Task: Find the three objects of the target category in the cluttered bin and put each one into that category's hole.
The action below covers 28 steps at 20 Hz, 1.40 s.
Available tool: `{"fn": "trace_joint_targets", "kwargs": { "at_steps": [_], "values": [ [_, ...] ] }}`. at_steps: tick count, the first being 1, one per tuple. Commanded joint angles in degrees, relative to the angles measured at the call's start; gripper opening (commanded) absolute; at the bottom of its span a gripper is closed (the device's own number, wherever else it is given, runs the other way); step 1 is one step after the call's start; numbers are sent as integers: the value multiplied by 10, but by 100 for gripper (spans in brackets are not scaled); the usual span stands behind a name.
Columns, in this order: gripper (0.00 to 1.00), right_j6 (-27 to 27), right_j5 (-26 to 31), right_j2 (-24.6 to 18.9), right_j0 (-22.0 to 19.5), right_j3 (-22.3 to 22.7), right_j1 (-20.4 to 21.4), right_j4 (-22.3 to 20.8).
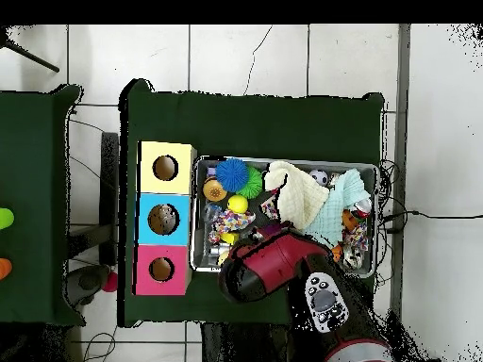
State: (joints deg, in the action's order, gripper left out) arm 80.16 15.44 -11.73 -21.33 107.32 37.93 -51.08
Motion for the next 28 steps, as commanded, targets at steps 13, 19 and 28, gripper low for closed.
{"fn": "trace_joint_targets", "kwargs": {
  "at_steps": [13, 19, 28],
  "values": [
    [100, -5, -53, -53, -43, -95, -84, -84],
    [100, 5, -54, -45, -45, -105, -99, -79],
    [100, 12, -39, -48, -55, -103, -106, -58]
  ]
}}
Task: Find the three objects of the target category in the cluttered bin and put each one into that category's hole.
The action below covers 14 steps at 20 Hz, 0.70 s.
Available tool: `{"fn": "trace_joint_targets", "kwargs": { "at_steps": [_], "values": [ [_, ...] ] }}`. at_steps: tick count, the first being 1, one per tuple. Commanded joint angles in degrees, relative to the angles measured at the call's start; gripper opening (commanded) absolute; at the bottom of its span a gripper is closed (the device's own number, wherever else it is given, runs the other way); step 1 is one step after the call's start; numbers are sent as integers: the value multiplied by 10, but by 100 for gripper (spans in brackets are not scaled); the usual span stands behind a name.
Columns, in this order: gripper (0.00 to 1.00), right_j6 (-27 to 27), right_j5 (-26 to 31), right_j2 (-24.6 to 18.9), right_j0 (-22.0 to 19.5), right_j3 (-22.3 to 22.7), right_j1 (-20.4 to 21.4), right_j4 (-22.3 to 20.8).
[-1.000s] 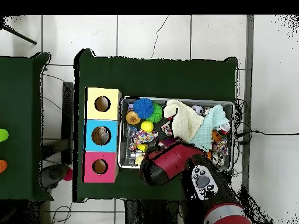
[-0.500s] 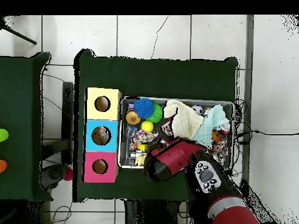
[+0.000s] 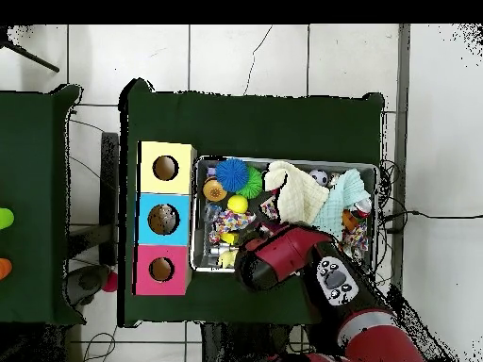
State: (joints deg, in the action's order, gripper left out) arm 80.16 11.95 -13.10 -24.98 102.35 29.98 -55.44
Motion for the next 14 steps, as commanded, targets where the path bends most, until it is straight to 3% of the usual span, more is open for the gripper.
{"fn": "trace_joint_targets", "kwargs": {
  "at_steps": [1, 7, 8, 14],
  "values": [
    [100, 15, -1, -37, -24, -52, -31, -7],
    [100, 37, -3, -36, -42, -50, -51, 15],
    [0, 35, -1, -37, -43, -49, -51, 18],
    [0, 29, 22, -54, -59, -35, -43, 43]
  ]
}}
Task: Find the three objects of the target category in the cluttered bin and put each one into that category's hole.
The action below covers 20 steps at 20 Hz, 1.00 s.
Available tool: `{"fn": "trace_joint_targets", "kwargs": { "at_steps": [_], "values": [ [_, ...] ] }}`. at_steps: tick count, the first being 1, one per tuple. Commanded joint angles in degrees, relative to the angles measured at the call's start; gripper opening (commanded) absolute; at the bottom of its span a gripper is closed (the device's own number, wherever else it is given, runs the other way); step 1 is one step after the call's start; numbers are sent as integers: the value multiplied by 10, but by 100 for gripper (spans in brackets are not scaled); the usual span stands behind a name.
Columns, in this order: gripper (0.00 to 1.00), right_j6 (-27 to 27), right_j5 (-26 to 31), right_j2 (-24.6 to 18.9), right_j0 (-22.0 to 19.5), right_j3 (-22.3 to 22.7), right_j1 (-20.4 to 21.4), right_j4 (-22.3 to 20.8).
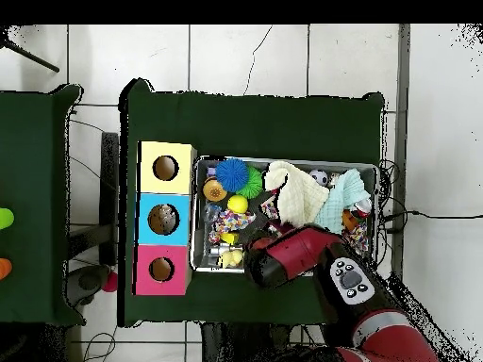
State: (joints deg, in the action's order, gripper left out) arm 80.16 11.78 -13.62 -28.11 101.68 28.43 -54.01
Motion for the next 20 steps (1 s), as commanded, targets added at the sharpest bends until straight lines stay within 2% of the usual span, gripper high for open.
{"fn": "trace_joint_targets", "kwargs": {
  "at_steps": [1, 5, 11, 15, 20],
  "values": [
    [0, 29, 40, -57, -35, -19, -18, 48],
    [0, 28, 101, -78, -48, 14, 19, 117],
    [0, 42, 144, -90, -57, 54, 69, 205],
    [0, 45, 163, -91, -53, 71, 100, 245],
    [0, 34, 184, -87, -42, 76, 124, 266]
  ]
}}
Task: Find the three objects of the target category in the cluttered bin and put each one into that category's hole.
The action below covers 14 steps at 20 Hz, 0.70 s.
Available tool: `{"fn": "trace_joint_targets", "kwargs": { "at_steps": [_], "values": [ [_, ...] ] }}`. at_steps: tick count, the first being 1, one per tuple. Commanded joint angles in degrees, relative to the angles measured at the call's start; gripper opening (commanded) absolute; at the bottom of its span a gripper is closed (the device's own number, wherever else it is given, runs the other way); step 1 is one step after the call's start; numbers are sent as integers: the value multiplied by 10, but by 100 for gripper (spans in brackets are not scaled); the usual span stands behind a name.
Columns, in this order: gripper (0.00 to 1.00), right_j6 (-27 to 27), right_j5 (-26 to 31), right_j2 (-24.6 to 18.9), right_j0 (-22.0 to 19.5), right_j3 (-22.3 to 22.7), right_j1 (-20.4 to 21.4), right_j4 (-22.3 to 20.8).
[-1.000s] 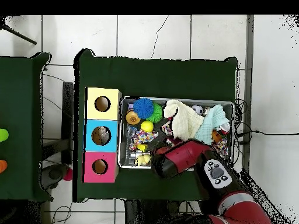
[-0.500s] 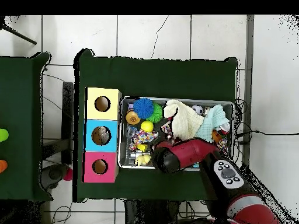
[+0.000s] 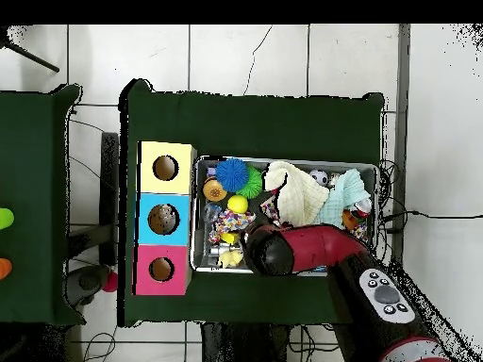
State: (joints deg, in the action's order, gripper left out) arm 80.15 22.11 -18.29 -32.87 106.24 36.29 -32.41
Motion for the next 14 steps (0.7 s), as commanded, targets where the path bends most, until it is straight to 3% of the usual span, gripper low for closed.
{"fn": "trace_joint_targets", "kwargs": {
  "at_steps": [1, 4, 7, 14],
  "values": [
    [0, 31, 82, -41, 7, 32, 48, 52],
    [0, 37, 82, -39, 11, 29, 48, 63],
    [0, 79, 50, -43, 4, 43, 45, 98],
    [0, 124, 41, -22, 19, 75, 56, 159]
  ]
}}
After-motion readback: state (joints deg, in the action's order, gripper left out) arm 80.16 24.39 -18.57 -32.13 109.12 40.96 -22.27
